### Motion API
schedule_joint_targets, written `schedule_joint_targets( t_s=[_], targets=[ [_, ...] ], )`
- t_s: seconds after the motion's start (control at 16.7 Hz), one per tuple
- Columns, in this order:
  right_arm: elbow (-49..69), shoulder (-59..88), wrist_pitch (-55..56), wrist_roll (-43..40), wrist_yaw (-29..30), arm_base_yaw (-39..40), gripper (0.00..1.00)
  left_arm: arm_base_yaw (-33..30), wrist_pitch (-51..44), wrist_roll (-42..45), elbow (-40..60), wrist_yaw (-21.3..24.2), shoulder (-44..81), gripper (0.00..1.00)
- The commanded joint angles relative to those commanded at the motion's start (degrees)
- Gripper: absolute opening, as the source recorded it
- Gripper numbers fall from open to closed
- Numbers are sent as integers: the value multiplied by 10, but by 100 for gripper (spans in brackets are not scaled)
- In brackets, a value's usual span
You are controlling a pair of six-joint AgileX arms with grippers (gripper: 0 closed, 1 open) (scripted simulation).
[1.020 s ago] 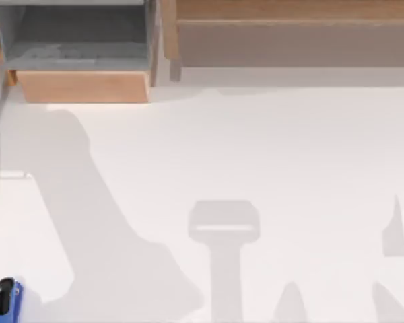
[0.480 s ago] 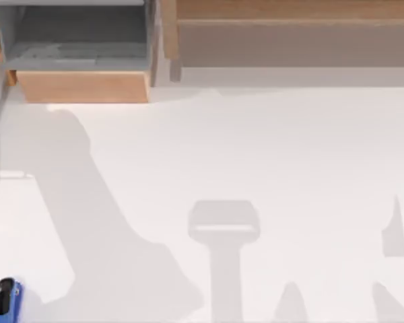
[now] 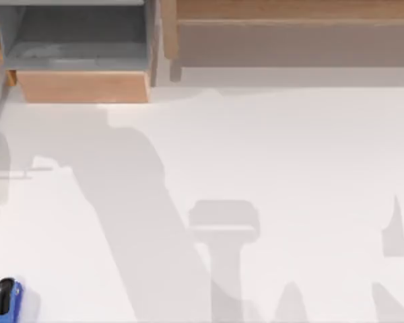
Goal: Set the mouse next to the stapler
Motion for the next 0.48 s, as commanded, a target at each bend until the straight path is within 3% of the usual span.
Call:
schedule_joint_targets(
  t_s=[0.48],
  targets=[
    [0,0,0,0,0,0,100,-145,75,-139,-249,-17,-239,0]
  ],
)
